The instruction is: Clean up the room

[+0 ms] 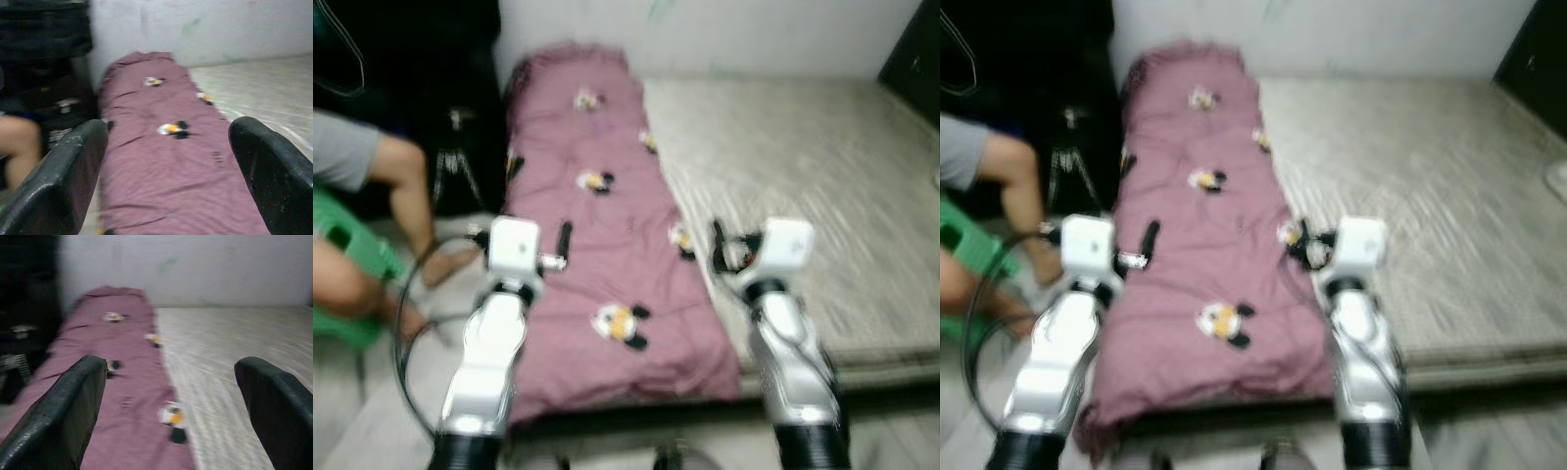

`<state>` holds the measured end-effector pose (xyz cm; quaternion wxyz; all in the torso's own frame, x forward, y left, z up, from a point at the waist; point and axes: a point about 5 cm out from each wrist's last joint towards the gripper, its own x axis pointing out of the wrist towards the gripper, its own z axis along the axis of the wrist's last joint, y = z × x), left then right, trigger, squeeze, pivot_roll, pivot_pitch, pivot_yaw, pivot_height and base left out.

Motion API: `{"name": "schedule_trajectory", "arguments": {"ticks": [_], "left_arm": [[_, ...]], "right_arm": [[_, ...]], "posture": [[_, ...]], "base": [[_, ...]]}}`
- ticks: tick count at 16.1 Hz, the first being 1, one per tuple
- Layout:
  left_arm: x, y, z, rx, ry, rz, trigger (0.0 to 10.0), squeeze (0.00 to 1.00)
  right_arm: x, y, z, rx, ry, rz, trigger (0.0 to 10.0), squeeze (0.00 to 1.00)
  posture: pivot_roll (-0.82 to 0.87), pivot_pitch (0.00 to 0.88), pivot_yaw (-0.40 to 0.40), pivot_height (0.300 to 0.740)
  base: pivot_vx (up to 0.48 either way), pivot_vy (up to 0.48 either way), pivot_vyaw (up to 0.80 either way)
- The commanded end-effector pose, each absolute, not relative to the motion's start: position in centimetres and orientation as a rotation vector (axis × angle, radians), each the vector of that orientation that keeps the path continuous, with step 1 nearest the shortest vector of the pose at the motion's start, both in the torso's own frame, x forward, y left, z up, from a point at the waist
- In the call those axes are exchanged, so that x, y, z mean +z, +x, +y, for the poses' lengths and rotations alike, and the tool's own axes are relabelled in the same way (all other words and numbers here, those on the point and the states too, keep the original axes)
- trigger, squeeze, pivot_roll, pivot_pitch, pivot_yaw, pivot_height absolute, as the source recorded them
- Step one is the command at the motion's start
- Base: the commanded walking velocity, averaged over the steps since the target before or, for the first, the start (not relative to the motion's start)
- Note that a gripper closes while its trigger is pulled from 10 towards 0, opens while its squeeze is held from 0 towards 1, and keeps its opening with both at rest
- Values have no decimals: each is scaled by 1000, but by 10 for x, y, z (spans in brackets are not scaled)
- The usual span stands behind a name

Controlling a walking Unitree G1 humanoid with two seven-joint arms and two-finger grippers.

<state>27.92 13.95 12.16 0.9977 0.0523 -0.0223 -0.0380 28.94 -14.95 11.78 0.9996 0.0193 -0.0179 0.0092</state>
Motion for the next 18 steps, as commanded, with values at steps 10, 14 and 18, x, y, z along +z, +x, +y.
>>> {"name": "schedule_trajectory", "arguments": {"ticks": [10,14,18], "left_arm": [[122,273,130,-173,62,-18,10000,0],[121,271,134,-175,38,-18,10000,0],[122,273,137,-143,68,-50,10000,0]], "right_arm": [[125,291,-146,74,5,-69,10000,0],[125,291,-144,87,3,-70,10000,0],[126,293,-143,98,3,-80,10000,0]], "posture": [[-45,11,-25,740],[-42,14,-26,740],[-37,10,-28,740]], "base": [[0,0,800],[0,0,800],[0,0,800]]}}
